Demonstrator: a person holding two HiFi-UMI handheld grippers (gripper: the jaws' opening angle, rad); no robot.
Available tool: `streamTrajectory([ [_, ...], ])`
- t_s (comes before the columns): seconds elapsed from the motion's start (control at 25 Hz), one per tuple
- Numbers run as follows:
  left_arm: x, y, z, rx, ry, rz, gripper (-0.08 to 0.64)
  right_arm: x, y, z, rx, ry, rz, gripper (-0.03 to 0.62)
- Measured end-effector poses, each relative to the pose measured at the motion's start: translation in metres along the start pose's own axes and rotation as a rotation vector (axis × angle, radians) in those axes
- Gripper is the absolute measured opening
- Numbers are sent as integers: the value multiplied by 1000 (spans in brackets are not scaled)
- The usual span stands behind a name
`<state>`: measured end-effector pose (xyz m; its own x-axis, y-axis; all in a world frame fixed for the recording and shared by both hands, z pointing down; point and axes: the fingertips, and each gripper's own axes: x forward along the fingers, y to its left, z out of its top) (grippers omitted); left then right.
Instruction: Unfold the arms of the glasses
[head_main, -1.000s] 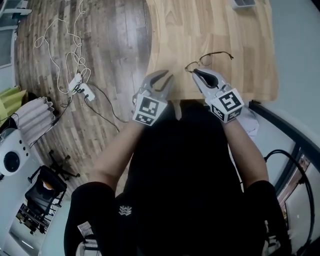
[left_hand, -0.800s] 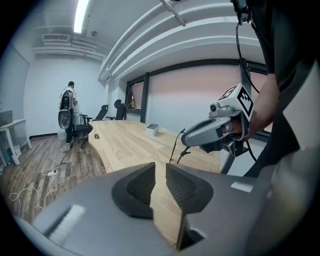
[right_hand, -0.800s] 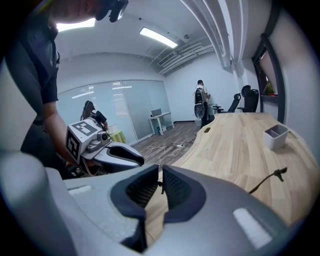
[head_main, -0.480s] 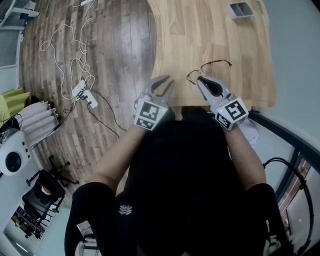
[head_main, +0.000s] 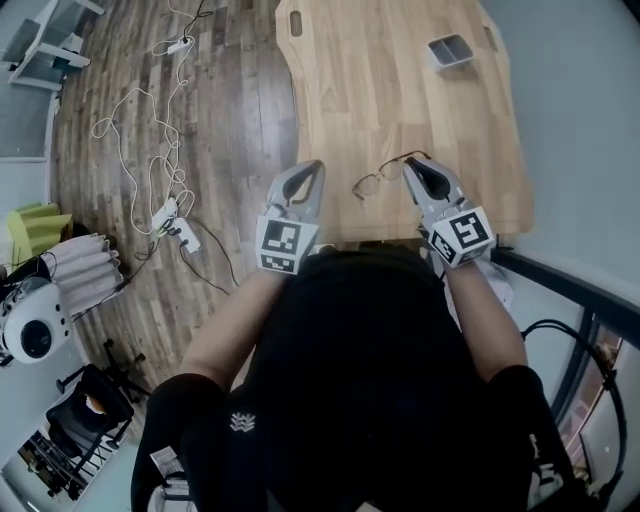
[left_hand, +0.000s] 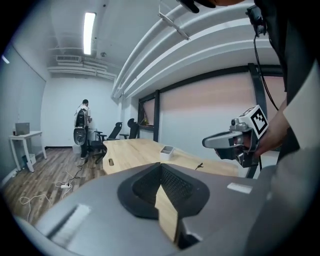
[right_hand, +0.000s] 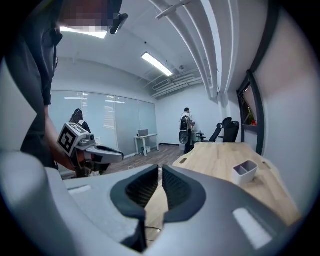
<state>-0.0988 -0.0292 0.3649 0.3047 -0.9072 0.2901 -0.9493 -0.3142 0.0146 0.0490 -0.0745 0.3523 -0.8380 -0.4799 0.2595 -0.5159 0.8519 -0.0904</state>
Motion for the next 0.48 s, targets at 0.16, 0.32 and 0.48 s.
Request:
streamTrajectory([
  [0.16,0,-6,28,16,-31,43,6,-6,-21,1,-11,3,-40,26],
  [0.32,-1,-10,28,27,-16,68,6,-12,-32,1,7,13,-66,26],
  [0.48,-2,-7,24,24,-3,99,6,-17,-42,-1,-20,23,-88,2],
])
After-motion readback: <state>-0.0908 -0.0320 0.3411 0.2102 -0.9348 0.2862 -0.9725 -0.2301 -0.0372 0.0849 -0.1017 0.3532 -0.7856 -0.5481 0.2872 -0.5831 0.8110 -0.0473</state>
